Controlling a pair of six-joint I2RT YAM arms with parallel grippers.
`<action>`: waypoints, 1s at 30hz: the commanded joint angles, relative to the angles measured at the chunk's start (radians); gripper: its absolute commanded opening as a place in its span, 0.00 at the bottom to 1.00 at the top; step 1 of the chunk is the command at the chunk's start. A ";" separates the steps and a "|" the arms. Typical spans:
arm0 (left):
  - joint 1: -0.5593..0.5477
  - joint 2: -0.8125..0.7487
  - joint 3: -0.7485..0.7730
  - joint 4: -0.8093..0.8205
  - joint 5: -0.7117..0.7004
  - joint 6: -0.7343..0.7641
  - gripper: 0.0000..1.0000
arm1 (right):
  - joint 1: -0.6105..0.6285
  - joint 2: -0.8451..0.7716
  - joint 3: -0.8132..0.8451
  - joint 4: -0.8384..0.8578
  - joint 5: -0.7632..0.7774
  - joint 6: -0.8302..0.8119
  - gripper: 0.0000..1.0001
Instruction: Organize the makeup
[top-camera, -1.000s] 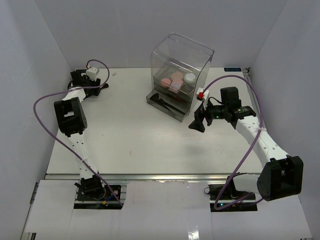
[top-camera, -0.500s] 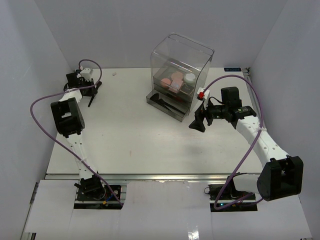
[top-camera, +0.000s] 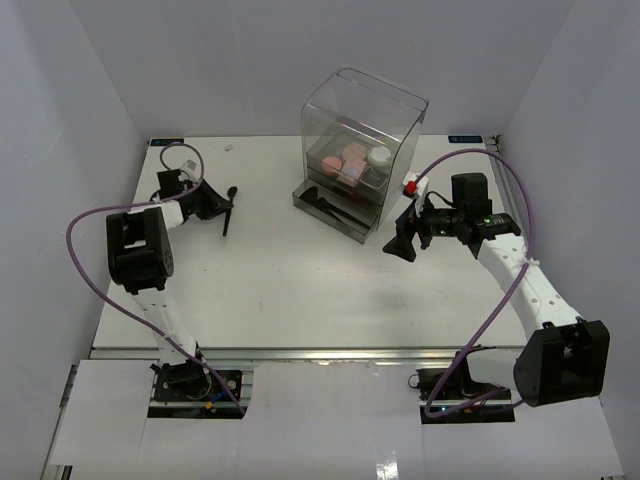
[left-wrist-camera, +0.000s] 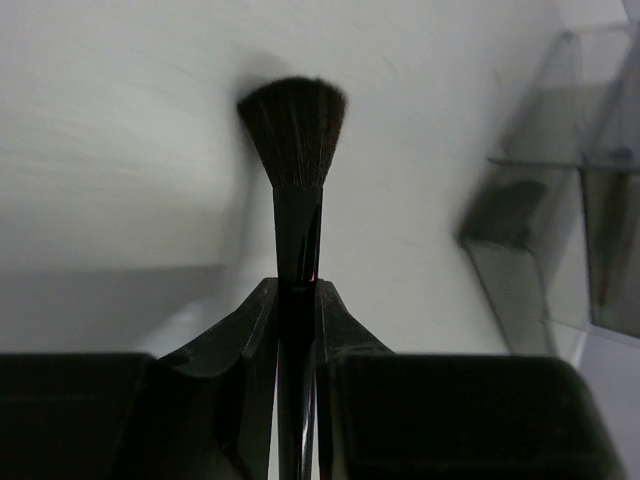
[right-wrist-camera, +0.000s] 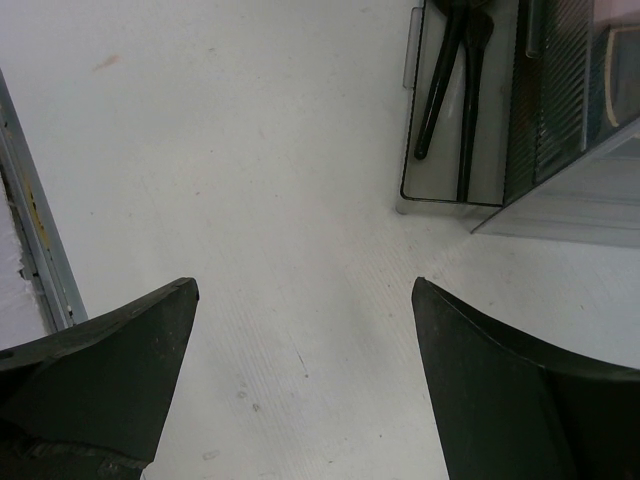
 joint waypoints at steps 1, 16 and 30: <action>-0.275 -0.223 -0.132 0.209 -0.037 -0.392 0.00 | -0.031 -0.031 -0.002 0.016 -0.042 0.005 0.94; -0.714 -0.368 -0.136 0.153 -0.695 -0.954 0.00 | -0.059 -0.025 -0.011 0.028 -0.035 0.010 0.94; -0.823 -0.196 0.061 -0.047 -1.025 -1.132 0.00 | -0.075 -0.024 -0.012 0.029 -0.041 0.012 0.94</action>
